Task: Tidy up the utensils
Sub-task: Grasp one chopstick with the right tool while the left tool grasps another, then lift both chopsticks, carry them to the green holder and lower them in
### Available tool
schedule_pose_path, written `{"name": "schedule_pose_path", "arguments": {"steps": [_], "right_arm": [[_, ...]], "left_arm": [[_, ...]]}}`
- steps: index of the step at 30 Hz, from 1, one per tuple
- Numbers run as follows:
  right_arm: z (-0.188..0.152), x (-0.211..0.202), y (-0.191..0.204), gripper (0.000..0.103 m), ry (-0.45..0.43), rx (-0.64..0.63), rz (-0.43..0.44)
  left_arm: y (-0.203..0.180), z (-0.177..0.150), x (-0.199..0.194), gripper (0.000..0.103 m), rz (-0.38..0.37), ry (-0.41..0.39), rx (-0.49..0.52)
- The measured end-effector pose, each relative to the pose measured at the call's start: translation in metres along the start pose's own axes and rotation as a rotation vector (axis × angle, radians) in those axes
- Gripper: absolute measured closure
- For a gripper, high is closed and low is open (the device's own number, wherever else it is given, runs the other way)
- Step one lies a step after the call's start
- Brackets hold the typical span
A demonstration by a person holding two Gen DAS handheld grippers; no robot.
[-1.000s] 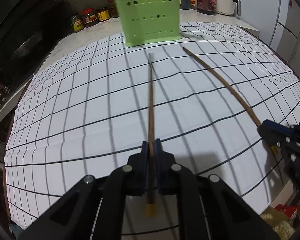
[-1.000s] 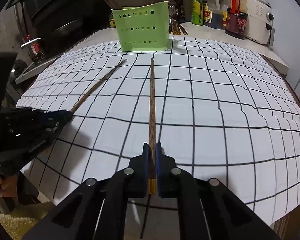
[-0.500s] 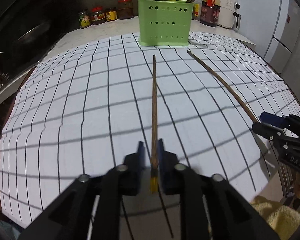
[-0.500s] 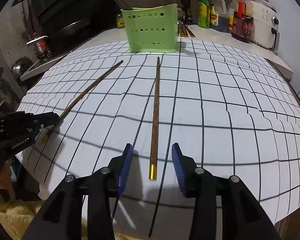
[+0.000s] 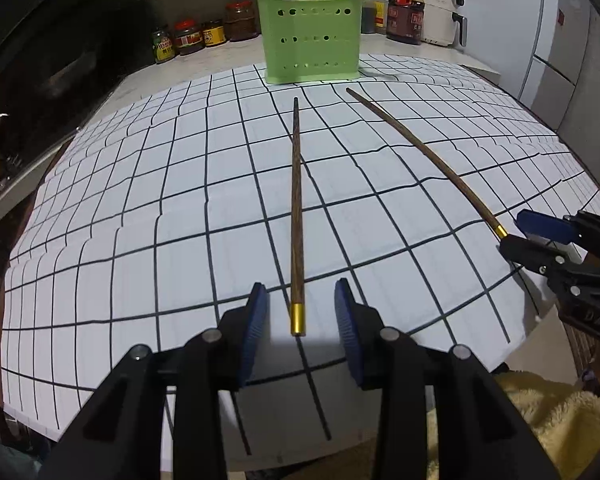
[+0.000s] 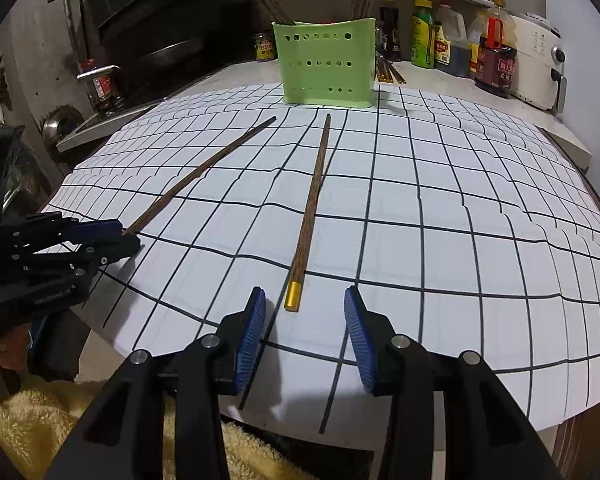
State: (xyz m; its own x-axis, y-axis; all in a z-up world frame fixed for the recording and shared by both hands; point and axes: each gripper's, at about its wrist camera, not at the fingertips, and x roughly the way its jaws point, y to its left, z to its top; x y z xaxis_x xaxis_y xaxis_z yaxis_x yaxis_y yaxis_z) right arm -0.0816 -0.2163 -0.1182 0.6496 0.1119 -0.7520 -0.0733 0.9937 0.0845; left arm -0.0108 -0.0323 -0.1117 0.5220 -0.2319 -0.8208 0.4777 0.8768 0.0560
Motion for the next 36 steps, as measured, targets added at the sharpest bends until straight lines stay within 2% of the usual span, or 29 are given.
{"name": "schedule_pose_path", "arguments": {"steps": [3, 5, 8, 11, 13, 15, 16, 18, 19, 23, 28, 36], "right_arm": [[0.004, 0.005, 0.002, 0.063, -0.011, -0.001, 0.007], [0.007, 0.008, 0.005, 0.077, -0.022, -0.008, -0.005], [0.009, 0.011, 0.006, 0.088, -0.032, -0.007, -0.034], [0.011, 0.013, 0.005, 0.088, -0.025, -0.004, -0.042], [0.01, 0.012, 0.009, 0.087, -0.019, -0.028, -0.05], [0.007, 0.011, 0.011, 0.087, -0.025, -0.032, -0.056], [0.006, 0.011, 0.011, 0.087, -0.033, -0.025, -0.057], [0.004, 0.01, 0.01, 0.089, -0.044, -0.009, -0.06], [0.003, 0.01, 0.009, 0.096, -0.049, -0.003, -0.064], [0.003, 0.007, 0.004, 0.096, -0.047, 0.03, -0.052], [0.013, -0.014, -0.002, 0.096, -0.098, 0.05, -0.029], [0.061, -0.074, -0.001, 0.096, -0.274, 0.019, -0.011]], "left_arm": [[0.004, 0.002, 0.001, 0.068, 0.012, 0.0, -0.019], [0.008, 0.003, 0.002, 0.068, 0.027, -0.002, -0.035], [0.011, 0.002, 0.002, 0.068, 0.04, -0.01, -0.046], [0.006, 0.003, 0.003, 0.077, 0.053, -0.025, -0.029], [-0.001, 0.003, 0.003, 0.086, 0.062, -0.036, -0.009], [-0.003, 0.004, 0.004, 0.089, 0.068, -0.048, -0.001], [-0.003, 0.005, 0.005, 0.095, 0.068, -0.053, -0.004], [0.0, 0.008, 0.007, 0.096, 0.072, -0.059, -0.023], [0.003, 0.009, 0.007, 0.096, 0.061, -0.057, -0.033], [0.01, 0.014, 0.002, 0.096, 0.043, -0.072, -0.06], [0.017, 0.023, -0.027, 0.096, 0.024, -0.161, -0.06], [0.032, 0.057, -0.107, 0.096, 0.013, -0.406, -0.043]]}}
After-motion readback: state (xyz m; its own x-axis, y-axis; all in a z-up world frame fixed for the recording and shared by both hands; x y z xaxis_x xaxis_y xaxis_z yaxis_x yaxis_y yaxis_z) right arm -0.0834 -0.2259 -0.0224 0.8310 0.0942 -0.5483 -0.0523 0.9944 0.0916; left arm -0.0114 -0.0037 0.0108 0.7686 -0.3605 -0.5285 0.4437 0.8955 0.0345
